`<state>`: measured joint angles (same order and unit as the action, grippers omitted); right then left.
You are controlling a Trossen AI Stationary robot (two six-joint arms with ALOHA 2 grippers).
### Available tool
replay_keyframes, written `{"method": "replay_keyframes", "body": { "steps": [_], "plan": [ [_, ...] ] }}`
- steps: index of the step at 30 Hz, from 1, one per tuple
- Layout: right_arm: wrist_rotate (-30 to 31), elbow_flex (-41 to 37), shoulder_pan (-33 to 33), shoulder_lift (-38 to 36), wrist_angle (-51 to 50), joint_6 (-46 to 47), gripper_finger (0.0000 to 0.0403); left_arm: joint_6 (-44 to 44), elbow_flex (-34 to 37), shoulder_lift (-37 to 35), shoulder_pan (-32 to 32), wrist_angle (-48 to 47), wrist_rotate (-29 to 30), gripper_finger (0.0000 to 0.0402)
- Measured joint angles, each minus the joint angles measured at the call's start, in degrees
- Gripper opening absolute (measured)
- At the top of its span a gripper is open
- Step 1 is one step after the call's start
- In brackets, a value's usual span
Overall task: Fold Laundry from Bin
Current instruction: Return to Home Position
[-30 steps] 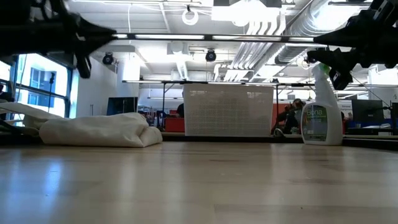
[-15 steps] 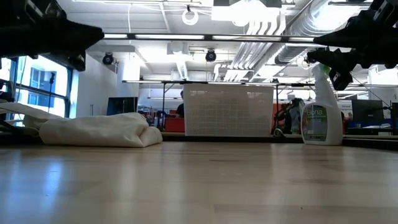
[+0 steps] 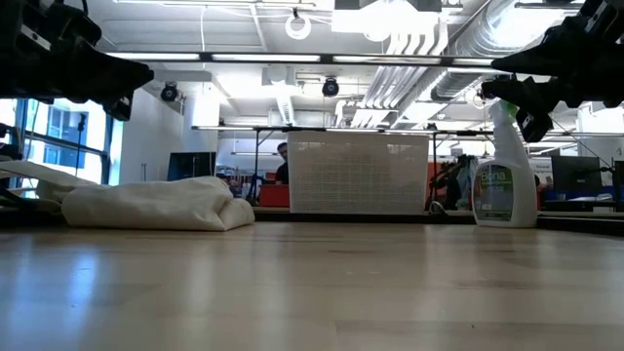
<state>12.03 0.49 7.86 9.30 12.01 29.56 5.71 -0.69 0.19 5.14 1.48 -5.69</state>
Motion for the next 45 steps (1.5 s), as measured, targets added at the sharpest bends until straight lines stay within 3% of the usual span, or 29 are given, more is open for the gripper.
{"method": "replay_keyframes", "body": {
  "steps": [8,15,42,45],
  "plan": [
    [0.0,0.0,0.0,0.0,-0.04,0.0,0.0133,-3.25,0.0,0.02,-4.05,-1.13,6.0,0.0035],
    [0.0,0.0,0.0,0.0,-0.07,0.0,0.0133,0.55,0.0,0.07,-3.95,-0.83,6.08,0.0035],
    [-0.1,0.0,0.11,-0.33,-0.47,0.15,0.0133,0.64,0.0,0.26,-3.93,-0.81,6.14,0.0035],
    [-3.24,-0.02,0.42,-4.67,-1.32,-6.04,0.0133,0.66,0.0,0.28,-3.94,-0.79,6.14,0.0035]
  ]
}}
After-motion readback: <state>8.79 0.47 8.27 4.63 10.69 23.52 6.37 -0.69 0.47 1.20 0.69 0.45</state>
